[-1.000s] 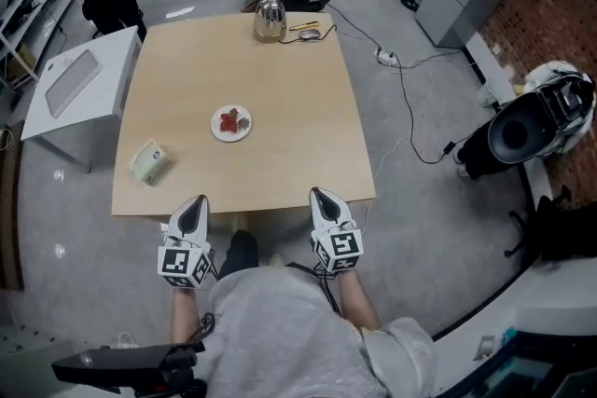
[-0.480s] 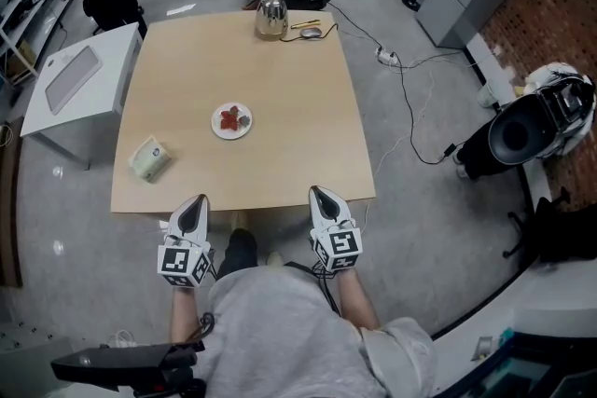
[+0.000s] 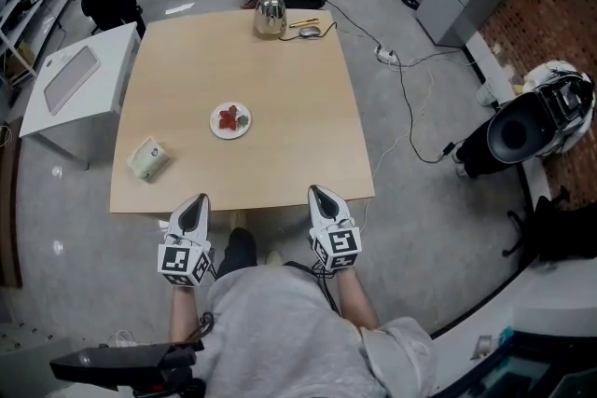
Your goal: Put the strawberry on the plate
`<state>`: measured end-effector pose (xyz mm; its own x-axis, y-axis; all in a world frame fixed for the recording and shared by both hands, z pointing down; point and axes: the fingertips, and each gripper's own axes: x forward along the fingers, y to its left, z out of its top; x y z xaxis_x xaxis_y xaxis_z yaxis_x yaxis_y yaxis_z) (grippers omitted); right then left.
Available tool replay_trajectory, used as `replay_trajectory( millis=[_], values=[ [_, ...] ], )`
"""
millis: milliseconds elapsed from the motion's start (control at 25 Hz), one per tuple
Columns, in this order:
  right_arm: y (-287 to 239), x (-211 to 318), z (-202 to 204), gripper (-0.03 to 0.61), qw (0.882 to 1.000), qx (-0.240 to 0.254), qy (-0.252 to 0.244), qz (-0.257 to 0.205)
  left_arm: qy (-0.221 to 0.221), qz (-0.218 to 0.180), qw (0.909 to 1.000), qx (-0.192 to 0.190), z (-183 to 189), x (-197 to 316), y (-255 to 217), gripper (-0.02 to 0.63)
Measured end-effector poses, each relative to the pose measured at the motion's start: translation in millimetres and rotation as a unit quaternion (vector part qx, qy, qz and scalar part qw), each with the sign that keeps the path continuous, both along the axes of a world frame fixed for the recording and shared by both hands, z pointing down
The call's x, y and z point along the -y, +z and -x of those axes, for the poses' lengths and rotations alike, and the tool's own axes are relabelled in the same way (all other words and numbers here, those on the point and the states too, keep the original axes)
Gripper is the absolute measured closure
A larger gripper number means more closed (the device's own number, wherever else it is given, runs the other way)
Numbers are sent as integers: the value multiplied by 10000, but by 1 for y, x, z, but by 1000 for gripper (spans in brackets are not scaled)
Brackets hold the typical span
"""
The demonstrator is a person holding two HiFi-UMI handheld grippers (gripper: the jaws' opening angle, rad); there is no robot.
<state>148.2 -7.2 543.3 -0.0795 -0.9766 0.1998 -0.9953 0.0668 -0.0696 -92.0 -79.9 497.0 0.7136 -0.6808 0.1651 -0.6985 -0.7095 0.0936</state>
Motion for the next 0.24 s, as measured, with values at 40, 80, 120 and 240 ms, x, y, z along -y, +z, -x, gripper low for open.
replay_trajectory(
  millis=[40, 80, 120, 240],
  values=[
    [0, 1, 0, 572, 10000, 6, -2, 2, 1, 5, 10000, 5, 0, 0, 0, 594],
    [0, 1, 0, 572, 10000, 11, -3, 4, 2, 12, 10000, 8, 0, 0, 1, 594],
    [0, 1, 0, 572, 10000, 11, -3, 6, 4, 19, 10000, 9, 0, 0, 1, 594],
    [-1, 1, 0, 572, 10000, -4, -8, 8, 10, 37, 10000, 11, -1, 0, 1, 594]
  ],
)
